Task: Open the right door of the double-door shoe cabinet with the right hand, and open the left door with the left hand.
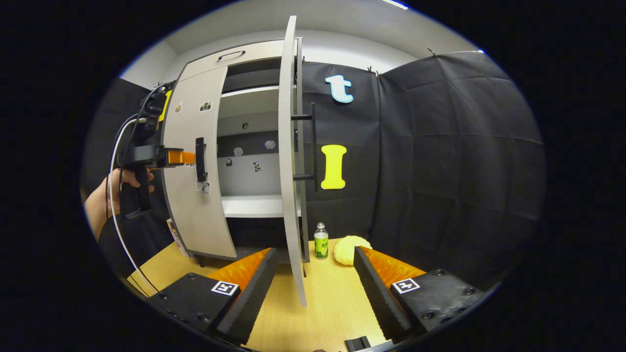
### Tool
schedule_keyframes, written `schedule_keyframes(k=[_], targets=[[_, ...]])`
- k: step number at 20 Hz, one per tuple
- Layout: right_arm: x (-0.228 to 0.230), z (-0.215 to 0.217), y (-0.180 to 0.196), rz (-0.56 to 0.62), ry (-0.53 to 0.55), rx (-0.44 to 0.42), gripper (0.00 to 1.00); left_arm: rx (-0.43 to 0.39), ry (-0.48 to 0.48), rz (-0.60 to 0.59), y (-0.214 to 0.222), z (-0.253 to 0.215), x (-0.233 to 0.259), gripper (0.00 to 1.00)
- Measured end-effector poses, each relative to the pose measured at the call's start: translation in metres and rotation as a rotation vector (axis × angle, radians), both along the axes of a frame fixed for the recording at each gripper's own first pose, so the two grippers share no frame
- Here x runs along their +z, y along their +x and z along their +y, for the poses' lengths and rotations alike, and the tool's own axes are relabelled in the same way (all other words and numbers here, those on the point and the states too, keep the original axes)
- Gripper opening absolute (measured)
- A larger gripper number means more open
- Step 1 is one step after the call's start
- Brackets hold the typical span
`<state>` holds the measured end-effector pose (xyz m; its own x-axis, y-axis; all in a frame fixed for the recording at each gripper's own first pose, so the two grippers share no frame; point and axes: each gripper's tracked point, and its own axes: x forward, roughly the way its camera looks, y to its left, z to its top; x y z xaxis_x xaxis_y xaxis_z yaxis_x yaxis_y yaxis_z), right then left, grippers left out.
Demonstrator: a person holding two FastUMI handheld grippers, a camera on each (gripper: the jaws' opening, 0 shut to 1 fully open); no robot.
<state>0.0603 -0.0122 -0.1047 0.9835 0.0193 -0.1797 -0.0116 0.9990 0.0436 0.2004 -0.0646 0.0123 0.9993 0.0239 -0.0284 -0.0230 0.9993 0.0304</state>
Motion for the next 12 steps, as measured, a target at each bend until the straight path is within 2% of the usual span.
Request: schedule_keyframes(k=[4, 6, 8, 12], targets=[[-0.018, 0.009, 0.001, 0.027, -0.014, 0.05, 0.98, 0.007, -0.008, 0.025, 0.032, -0.003, -0.004, 0.94], [-0.027, 0.012, 0.004, 0.045, -0.013, 0.078, 0.98, 0.017, -0.005, 0.03, 0.042, -0.004, -0.006, 0.91], [-0.032, 0.016, 0.009, 0.059, -0.002, 0.101, 0.98, 0.017, -0.006, 0.049, 0.051, -0.007, -0.01, 0.86], [-0.039, 0.022, 0.02, 0.067, -0.001, 0.148, 0.98, 0.037, -0.005, 0.055, 0.059, -0.008, -0.012, 0.66]])
